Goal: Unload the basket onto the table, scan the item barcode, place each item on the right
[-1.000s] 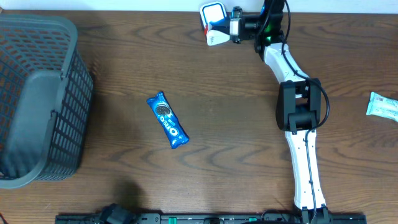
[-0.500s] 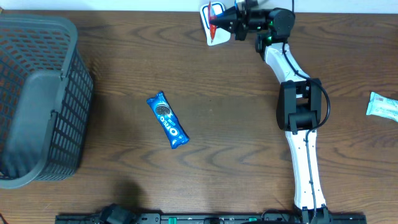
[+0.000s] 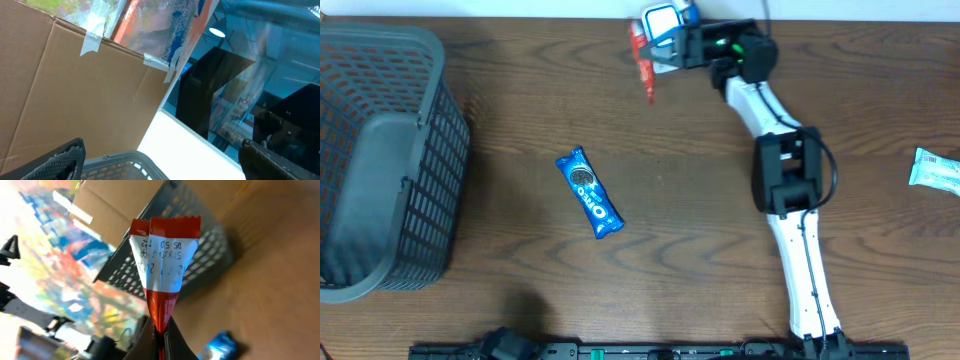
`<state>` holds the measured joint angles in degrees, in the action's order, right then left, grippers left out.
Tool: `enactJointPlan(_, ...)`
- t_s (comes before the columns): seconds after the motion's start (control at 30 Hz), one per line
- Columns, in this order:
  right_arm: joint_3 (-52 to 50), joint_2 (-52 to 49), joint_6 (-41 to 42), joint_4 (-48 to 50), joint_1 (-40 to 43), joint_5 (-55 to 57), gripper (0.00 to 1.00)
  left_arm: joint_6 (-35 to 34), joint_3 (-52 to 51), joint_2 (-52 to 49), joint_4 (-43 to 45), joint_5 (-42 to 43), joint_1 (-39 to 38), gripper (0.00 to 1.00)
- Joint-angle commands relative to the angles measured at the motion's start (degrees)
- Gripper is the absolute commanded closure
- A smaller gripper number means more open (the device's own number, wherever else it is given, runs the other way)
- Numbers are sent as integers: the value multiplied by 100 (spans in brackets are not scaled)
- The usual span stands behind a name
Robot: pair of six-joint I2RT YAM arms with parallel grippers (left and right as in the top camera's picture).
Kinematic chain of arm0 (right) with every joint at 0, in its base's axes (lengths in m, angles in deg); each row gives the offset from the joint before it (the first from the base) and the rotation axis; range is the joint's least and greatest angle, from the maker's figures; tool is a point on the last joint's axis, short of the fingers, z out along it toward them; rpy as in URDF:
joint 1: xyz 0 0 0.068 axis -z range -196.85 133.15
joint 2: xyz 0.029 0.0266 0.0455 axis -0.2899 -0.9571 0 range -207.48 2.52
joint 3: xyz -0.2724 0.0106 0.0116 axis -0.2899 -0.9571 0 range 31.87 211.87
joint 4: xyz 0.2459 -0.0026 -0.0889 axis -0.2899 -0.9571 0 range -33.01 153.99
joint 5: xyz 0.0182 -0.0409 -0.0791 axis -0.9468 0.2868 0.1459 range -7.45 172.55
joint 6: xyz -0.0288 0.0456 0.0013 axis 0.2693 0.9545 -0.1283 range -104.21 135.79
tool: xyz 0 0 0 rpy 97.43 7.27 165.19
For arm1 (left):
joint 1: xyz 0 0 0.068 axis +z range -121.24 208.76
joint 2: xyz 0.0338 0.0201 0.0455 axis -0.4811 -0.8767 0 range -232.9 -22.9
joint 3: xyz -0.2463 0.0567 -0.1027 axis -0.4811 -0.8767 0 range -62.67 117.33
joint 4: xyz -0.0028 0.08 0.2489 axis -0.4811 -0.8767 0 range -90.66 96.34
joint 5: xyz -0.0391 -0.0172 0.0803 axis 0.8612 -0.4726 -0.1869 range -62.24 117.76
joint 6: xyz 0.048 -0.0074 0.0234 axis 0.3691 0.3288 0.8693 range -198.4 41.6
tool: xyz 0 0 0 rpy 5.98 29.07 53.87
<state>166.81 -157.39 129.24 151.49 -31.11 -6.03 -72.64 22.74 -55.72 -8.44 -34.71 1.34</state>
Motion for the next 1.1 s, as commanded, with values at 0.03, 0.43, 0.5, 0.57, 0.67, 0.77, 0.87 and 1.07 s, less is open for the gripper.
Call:
enactJointPlan(0.03,50,83,400,-197,-638,-68,99,-50,4,52,22,-13,24,3)
enactJointPlan(0.43,-7,133,-2157,-4791,-1912,715,99,-50,4,55,22,-13,24,2)
enactJointPlan(0.5,-7,133,-3353,-6310,-2002,1445,99,-50,4,55,20,-13,24,2)
enactJointPlan(0.57,-7,133,-3941,-7285,-2035,1982,99,-50,4,52,22,-13,24,2)
enactJointPlan(0.67,-4,144,-4804,-8518,-2028,2645,99,-48,4,52,22,-13,24,2)
enactJointPlan(0.77,-4,184,-5480,-9615,-1974,3246,99,-50,4,55,22,-13,24,2)
enactJointPlan(0.87,-4,391,-6205,-11079,-1910,4151,99,-50,4,52,22,-13,24,2)
enactJointPlan(1.07,-4,1517,-7440,-13800,-1823,6865,99,-50,4,52,22,-13,24,2)
